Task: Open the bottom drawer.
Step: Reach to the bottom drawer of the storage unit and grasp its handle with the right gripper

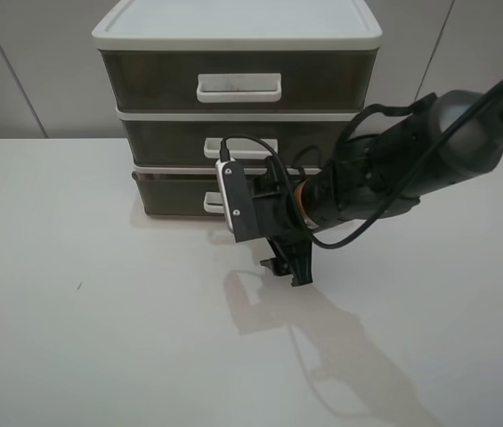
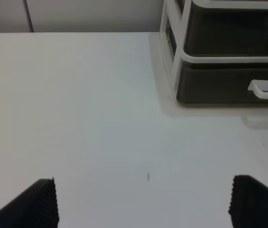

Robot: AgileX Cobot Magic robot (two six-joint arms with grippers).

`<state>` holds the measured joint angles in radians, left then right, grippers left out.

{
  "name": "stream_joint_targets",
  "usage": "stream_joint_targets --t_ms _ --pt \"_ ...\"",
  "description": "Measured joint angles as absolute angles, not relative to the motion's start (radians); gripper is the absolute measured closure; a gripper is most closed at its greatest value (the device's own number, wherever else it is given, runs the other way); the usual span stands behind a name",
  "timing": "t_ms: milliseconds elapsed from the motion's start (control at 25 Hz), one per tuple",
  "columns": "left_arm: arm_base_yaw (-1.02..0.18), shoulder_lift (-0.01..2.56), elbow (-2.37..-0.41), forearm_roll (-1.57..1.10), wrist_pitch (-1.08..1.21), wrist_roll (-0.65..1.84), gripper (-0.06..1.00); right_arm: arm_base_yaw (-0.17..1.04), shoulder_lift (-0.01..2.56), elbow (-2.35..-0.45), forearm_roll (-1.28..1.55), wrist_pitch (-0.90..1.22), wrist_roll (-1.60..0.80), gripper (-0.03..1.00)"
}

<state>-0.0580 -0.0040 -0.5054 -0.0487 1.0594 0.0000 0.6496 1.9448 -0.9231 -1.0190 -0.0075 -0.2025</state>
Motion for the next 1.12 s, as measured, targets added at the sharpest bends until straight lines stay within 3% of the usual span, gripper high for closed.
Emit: stream_joint_targets --t_ms 800,920,1120 --pt "-0.058 -0.004 -0.505 -0.049 1.059 0.000 0.20 0.644 1.997 -0.963 -1.011 0.019 -0.198 0.19" --pt "-0.058 -0.004 -0.505 -0.049 1.059 0.000 0.20 0.644 1.997 -0.976 -1.011 0.040 -0.198 0.29" --pt "-0.058 -0.004 -0.505 -0.049 1.059 0.000 0.20 0.644 1.997 -0.985 -1.013 0.050 -0.198 0.59"
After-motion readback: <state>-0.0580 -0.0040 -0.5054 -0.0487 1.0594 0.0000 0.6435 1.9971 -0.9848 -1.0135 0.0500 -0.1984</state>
